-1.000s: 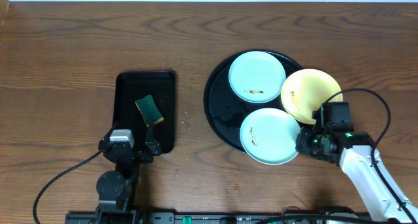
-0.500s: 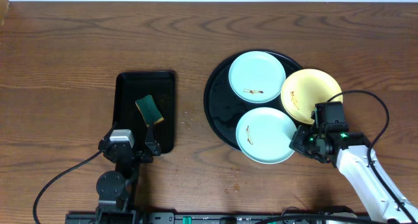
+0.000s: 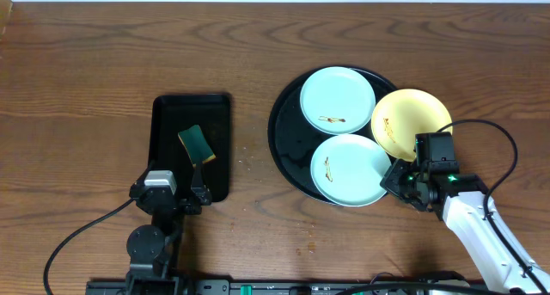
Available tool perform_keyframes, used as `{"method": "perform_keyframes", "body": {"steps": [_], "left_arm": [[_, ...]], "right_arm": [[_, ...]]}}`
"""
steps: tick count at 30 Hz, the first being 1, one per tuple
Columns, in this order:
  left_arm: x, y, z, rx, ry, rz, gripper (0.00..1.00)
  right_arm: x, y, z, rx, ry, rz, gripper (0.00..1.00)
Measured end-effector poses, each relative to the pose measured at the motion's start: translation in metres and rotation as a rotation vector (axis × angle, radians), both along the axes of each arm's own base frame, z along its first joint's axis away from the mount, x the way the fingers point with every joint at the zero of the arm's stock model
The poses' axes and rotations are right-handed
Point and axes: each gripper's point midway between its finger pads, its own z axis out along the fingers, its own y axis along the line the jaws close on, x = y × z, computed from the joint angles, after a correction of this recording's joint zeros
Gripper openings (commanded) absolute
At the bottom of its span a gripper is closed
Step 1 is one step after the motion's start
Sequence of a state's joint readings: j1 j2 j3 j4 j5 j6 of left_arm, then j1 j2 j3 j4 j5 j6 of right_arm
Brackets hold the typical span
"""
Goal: Clean dirty plates on tray and stack at the side
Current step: 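Grasp the light-blue plate rim with the right gripper and tilt it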
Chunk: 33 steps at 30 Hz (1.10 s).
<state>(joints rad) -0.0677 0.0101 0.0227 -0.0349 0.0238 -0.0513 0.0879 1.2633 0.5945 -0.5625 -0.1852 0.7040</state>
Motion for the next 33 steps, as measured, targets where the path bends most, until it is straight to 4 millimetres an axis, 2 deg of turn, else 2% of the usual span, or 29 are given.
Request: {"method": "perform_keyframes", "body": {"steps": [7, 14, 21, 26, 33], "left_arm": [[0.000, 0.000, 0.000, 0.000, 0.000, 0.000, 0.93], [0.000, 0.000, 0.000, 0.000, 0.000, 0.000, 0.93], [0.000, 0.000, 0.000, 0.000, 0.000, 0.000, 0.93], [0.000, 0.000, 0.000, 0.000, 0.000, 0.000, 0.93], [0.000, 0.000, 0.000, 0.000, 0.000, 0.000, 0.93]], "right_arm": [[0.003, 0.002, 0.001, 0.001, -0.015, 0.003, 0.01], [0.011, 0.020, 0.006, 0.014, -0.060, 0.034, 0.04], [0.016, 0.029, 0.008, -0.018, -0.098, 0.037, 0.06], [0.024, 0.030, 0.011, -0.043, -0.137, 0.035, 0.07], [0.020, 0.032, 0.010, -0.066, -0.132, 0.050, 0.05]]}}
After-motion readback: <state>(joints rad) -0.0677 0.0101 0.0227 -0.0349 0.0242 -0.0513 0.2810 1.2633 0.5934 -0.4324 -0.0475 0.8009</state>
